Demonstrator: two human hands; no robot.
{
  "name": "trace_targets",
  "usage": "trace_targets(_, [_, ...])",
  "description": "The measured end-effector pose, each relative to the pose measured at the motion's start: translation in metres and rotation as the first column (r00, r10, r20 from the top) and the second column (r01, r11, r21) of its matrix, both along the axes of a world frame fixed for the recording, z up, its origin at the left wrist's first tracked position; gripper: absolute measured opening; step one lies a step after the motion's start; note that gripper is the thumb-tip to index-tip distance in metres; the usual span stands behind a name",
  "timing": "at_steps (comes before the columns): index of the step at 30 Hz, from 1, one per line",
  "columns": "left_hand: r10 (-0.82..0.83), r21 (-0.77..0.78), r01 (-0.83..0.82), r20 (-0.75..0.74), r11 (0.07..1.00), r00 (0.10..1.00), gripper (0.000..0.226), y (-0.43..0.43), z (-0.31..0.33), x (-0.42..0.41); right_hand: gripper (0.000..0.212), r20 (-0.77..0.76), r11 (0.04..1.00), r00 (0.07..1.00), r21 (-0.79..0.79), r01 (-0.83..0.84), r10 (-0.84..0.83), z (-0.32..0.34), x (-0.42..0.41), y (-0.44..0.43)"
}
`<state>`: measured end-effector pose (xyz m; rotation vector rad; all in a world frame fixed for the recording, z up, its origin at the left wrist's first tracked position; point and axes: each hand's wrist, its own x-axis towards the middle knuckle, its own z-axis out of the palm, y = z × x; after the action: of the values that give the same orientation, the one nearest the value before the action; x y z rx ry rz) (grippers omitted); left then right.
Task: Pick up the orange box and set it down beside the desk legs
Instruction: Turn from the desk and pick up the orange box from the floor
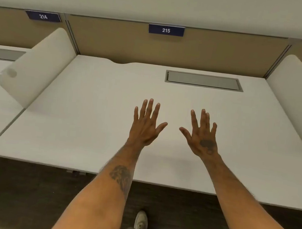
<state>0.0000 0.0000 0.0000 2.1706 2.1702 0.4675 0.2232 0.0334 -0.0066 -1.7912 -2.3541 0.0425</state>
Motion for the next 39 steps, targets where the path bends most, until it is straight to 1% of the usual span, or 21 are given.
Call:
trace_targets(1, [0.005,0.002,-0.005,-0.009,1.000,1.000,0.079,-0.008,0.000,0.007,0.086,-0.010,1.000,1.000,-0.019,-0.001,0.001,0.001,0.005,-0.006])
trace_targets(7, [0.042,-0.008,-0.042,-0.042,0.999,0.998,0.080,-0.055,0.001,0.054,0.084,0.040,0.998,0.997,0.025,-0.060,0.059,-0.004,0.052,-0.043])
trace_targets(13, [0.096,-0.046,-0.098,-0.041,0.994,0.994,0.083,-0.113,-0.008,0.103,0.086,0.073,0.990,0.987,-0.004,-0.144,0.144,-0.011,0.100,-0.090])
trace_targets(20, [0.180,-0.121,-0.188,-0.077,0.975,0.981,0.084,-0.193,-0.027,0.127,0.085,0.068,0.973,0.971,-0.060,-0.224,0.228,-0.031,0.125,-0.145])
trace_targets(26, [0.255,-0.155,-0.261,-0.058,0.953,0.965,0.086,-0.263,-0.045,0.119,0.089,0.076,0.932,0.934,-0.127,-0.339,0.350,-0.043,0.110,-0.193])
trace_targets(29, [0.294,-0.171,-0.297,-0.044,0.940,0.955,0.085,-0.300,-0.055,0.111,0.087,0.076,0.913,0.918,-0.159,-0.375,0.390,-0.053,0.098,-0.217])
trace_targets(32, [0.355,-0.214,-0.352,-0.024,0.911,0.935,0.082,-0.336,-0.061,0.100,0.085,0.086,0.895,0.900,-0.187,-0.406,0.427,-0.060,0.080,-0.240])
trace_targets(39, [0.492,-0.248,-0.480,-0.014,0.841,0.870,0.079,-0.440,-0.076,0.066,0.082,0.066,0.827,0.848,-0.273,-0.491,0.525,-0.072,0.027,-0.311])
